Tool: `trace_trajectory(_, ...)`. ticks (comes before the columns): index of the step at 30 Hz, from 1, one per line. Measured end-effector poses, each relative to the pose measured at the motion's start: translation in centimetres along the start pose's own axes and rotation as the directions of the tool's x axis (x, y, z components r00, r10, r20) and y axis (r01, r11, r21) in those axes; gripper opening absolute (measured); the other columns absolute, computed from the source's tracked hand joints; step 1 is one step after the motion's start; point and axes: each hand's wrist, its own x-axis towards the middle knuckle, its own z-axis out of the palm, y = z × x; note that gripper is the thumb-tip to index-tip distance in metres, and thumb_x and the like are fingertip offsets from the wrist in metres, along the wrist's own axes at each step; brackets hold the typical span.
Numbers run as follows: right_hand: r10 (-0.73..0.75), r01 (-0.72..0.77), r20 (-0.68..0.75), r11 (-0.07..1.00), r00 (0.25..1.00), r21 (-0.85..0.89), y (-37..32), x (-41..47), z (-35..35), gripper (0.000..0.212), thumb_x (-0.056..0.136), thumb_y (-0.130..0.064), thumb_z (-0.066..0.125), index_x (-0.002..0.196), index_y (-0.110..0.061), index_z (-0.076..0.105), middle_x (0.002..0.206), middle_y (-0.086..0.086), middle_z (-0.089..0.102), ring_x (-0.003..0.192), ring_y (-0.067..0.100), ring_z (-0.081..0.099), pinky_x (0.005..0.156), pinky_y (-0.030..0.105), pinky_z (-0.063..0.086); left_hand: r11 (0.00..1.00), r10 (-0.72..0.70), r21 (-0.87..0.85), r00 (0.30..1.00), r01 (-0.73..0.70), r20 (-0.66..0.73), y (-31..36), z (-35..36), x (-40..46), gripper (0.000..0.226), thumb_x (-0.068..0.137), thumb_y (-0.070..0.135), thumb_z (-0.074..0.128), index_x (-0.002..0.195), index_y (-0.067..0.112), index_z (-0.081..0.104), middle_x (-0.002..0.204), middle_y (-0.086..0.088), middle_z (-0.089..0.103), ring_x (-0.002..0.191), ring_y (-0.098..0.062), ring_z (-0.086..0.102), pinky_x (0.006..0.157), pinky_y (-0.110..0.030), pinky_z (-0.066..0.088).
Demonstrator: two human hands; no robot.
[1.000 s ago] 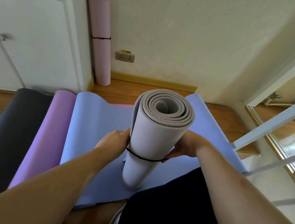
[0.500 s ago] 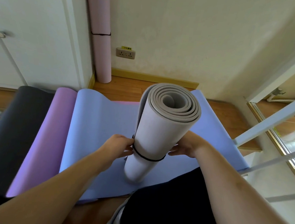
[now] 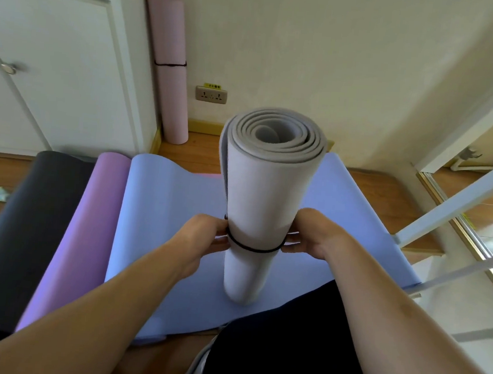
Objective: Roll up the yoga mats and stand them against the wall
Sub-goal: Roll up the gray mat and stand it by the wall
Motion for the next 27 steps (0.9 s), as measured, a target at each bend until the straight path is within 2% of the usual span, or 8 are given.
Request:
trace_trajectory(3, -0.01, 0.01, -0.001, 0.998, 1.0, -0.059, 0.1, 0.3, 0.6, 0.036, 0.091, 0.0, 0.044, 0.111, 0.016, 0.07, 0.093, 0.017, 0.059, 0.087, 0.031, 0.047, 0.068, 0.036, 0.064, 0.994, 0.031, 0.108, 0.999, -0.026, -0.043, 0.2, 0.0, 0.3, 0.032, 0.098, 0.004, 0.05, 0.103, 0.004, 0.082, 0.112, -0.001, 0.08, 0.102, -0.02, 0.077, 0.1, -0.035, 0.06)
trace_trajectory(6, -0.052, 0.052, -0.008, 0.998, 0.999, -0.032, 0.0, 0.1, 0.7, 0.033, 0.092, -0.002, 0.046, 0.104, 0.011, 0.074, 0.088, 0.016, 0.057, 0.081, 0.031, 0.046, 0.072, 0.04, 0.065, 0.993, 0.048, 0.115, 0.997, -0.04, -0.064, 0.8, 0.1, 0.4, 0.034, 0.099, 0.002, 0.047, 0.103, 0.001, 0.08, 0.111, -0.004, 0.08, 0.102, -0.022, 0.076, 0.101, -0.036, 0.059)
trace_trajectory(11, -0.119, 0.12, -0.047, 0.993, 0.992, 0.015, 0.0, -0.7, 1.1, 0.03, 0.102, -0.013, 0.05, 0.11, -0.007, 0.078, 0.1, 0.016, 0.08, 0.09, 0.034, 0.077, 0.075, 0.047, 0.067, 0.974, 0.075, 0.219, 0.995, -0.059, -0.067, 0.8, -0.8, 0.3, 0.018, 0.1, 0.006, 0.05, 0.116, 0.008, 0.059, 0.115, -0.021, 0.073, 0.101, -0.023, 0.072, 0.099, -0.045, 0.06)
trace_trajectory(14, -0.179, 0.177, -0.076, 0.983, 0.981, -0.04, -0.3, 0.1, 1.3, 0.031, 0.101, -0.013, 0.053, 0.129, -0.017, 0.066, 0.108, 0.012, 0.079, 0.091, 0.028, 0.08, 0.077, 0.044, 0.067, 0.908, 0.142, 0.388, 0.987, -0.158, 0.069, 1.2, -1.1, -0.5, 0.076, 0.094, 0.005, 0.066, 0.148, 0.039, 0.023, 0.13, -0.006, 0.062, 0.11, -0.022, 0.065, 0.091, -0.036, 0.056)
trace_trajectory(17, -0.25, 0.242, -0.062, 0.963, 0.966, -0.114, -0.7, -0.4, 1.5, 0.052, 0.095, 0.001, 0.06, 0.138, -0.028, 0.056, 0.118, 0.004, 0.076, 0.102, 0.022, 0.076, 0.082, 0.04, 0.067, 0.7, 0.309, 0.639, 0.942, -0.319, 0.132, 1.7, -0.7, -0.7, 0.105, 0.081, 0.019, 0.085, 0.155, 0.038, 0.014, 0.149, 0.0, 0.026, 0.127, -0.019, 0.038, 0.1, -0.031, 0.043)
trace_trajectory(21, -0.44, 0.381, -0.171, 0.877, 0.881, -0.292, -1.9, -3.1, 2.2, 0.055, 0.086, 0.011, 0.063, 0.119, -0.032, 0.056, 0.117, -0.001, 0.063, 0.097, 0.015, 0.069, 0.073, 0.026, 0.063, 0.659, 0.529, 0.519, 0.826, -0.544, 0.195, 3.1, -0.1, -1.3, 0.125, 0.052, 0.057, 0.096, 0.15, 0.048, 0.018, 0.15, 0.022, 0.033, 0.136, 0.001, 0.036, 0.108, -0.025, 0.04)
trace_trajectory(24, -0.564, 0.461, -0.158, 0.781, 0.81, -0.422, -3.3, -4.7, 2.7, 0.051, 0.087, 0.006, 0.067, 0.1, -0.041, 0.053, 0.114, -0.008, 0.063, 0.095, 0.004, 0.065, 0.061, 0.014, 0.051, 0.656, 0.609, 0.471, 0.782, -0.59, 0.132, 4.6, 0.3, -1.9, 0.109, 0.058, 0.05, 0.098, 0.142, 0.049, 0.028, 0.135, 0.03, 0.049, 0.122, 0.012, 0.047, 0.093, -0.015, 0.046)
trace_trajectory(27, -0.582, 0.529, -0.107, 0.79, 0.806, -0.309, -4.9, -6.0, 2.5, 0.055, 0.086, -0.005, 0.08, 0.117, -0.045, 0.057, 0.115, -0.015, 0.067, 0.105, 0.009, 0.07, 0.074, 0.021, 0.058, 0.65, 0.636, 0.456, 0.764, -0.608, 0.112, 6.5, -0.3, -1.8, 0.101, 0.067, 0.036, 0.099, 0.14, 0.048, 0.029, 0.126, 0.036, 0.05, 0.112, 0.016, 0.05, 0.08, -0.009, 0.045)
